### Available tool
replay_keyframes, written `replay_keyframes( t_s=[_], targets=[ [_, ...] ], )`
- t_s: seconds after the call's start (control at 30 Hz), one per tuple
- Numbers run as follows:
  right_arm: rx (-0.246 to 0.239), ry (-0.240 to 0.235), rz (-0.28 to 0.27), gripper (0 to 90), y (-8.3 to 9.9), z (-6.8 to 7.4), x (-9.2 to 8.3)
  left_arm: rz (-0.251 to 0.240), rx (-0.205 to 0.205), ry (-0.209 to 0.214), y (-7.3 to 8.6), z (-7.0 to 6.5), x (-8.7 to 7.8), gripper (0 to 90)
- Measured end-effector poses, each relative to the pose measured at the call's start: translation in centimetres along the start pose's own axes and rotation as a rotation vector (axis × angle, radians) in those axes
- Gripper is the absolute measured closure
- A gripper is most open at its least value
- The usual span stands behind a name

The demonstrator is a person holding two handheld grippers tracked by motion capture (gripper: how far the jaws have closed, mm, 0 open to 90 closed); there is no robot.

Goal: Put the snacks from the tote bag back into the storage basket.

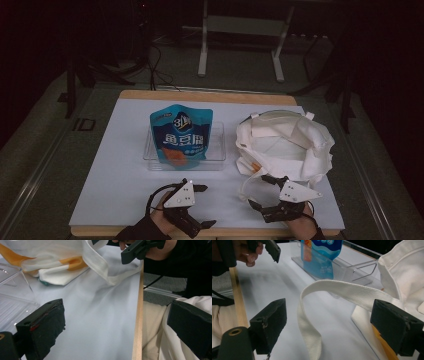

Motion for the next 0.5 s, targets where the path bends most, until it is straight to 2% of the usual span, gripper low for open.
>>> replay_keyframes(
  t_s=[0.5],
  targets=[
    [0.013,0.006,-0.004,13.7,0.18,-0.46,-0.2,0.003,-0.006,-0.009,0.16,0.12,-0.05,1.8]
  ],
)
Point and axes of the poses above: each handheld gripper's, and its own axes: x roughly forward along the jaws, y roughly out of its underside, z roughly to its left, the point moved 10 cm from there along x, roughly forward along the jaws, and after that the axes turned 7 degrees about -y, right-handed, at the moved point
